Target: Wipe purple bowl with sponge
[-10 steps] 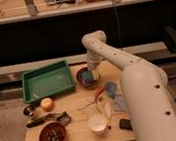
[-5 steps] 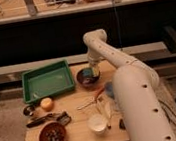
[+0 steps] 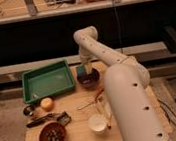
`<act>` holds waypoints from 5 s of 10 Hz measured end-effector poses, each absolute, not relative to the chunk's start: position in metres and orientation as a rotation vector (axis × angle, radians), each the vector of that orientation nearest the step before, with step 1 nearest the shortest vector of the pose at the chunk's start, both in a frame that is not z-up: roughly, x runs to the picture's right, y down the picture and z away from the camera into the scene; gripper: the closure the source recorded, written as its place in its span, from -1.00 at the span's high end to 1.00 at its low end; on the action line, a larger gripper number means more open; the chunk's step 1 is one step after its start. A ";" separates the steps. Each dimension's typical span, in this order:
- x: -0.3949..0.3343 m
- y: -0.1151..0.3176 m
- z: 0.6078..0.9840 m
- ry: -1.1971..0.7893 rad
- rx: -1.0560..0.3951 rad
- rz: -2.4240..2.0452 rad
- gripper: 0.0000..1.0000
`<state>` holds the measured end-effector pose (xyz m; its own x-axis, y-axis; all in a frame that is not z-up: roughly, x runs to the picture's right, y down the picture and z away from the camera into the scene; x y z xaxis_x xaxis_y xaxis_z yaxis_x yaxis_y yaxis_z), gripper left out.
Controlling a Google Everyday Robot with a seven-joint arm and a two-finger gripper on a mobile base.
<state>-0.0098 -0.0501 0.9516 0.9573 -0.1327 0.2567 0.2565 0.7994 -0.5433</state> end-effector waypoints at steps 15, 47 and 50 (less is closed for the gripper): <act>0.057 0.001 0.917 -0.183 -0.659 -0.171 -1.00; -0.030 -0.024 0.928 -0.285 -0.630 -0.355 -1.00; -0.007 0.000 0.917 -0.265 -0.648 -0.347 -1.00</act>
